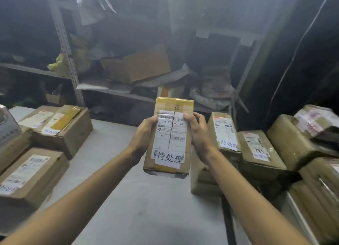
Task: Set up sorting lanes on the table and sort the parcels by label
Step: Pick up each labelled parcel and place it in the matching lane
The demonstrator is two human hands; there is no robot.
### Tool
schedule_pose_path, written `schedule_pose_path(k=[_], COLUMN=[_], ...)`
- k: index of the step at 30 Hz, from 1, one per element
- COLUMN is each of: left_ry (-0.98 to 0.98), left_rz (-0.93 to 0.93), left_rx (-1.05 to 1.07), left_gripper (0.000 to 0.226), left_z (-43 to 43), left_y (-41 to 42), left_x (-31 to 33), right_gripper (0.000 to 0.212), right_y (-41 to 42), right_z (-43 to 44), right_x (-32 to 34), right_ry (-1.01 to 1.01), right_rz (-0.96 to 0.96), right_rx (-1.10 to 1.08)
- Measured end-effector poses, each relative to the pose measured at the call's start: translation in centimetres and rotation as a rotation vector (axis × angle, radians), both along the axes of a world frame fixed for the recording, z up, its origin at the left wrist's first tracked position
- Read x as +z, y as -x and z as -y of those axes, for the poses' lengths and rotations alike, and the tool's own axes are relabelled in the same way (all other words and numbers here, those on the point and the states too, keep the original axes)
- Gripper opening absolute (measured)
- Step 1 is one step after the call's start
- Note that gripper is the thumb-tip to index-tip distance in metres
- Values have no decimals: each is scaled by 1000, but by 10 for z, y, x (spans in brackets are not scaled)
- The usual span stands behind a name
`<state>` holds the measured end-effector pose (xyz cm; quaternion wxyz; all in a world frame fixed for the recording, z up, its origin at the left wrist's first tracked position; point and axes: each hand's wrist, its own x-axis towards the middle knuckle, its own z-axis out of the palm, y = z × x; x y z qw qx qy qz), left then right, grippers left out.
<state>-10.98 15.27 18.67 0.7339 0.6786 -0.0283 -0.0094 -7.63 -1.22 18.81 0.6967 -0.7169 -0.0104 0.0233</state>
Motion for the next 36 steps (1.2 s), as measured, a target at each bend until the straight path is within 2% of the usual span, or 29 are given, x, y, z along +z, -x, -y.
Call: schedule_pose_path(k=[4,11,15,19,20,24,28,31,33,36], left_ry=[-33,-52,-23,-26,-30,-39,-44,-29,-5,22], left_rz=[95,160,142,114,97,16,0,-2,-52,-178], left_rx=[-2,-43,-66,-69,-77,-95,-53,-16,12,39], left_gripper=[45,43,39,35,35,40,45,40,38,46], left_z=[70,189,246,283,291,314,315,299,277,239], left_y=[23,63,78,78,75,58,25,-16,-50,-94], left_x=[10,7,4,-2,-4,-8,3,23,34,37], right_gripper=[83,87,83,57,57,75,76,76,73,74], right_y=[23,63,83,91,90,71,36,-9,-42,-88], right_z=[65,188,242,284,292,312,314,297,276,235], right_x=[-1,-12,-13,-17,-19,-28,-22,-5,9,13], right_ry=[-6,9,-10,-13,-18,-28,-56,-86,-76,-86], right_rz=[88,144,151,114,108,49,54,66,59,-24], right_rx=[-47,-102,-134,-160,-150,-151,-126,-81,-31,79])
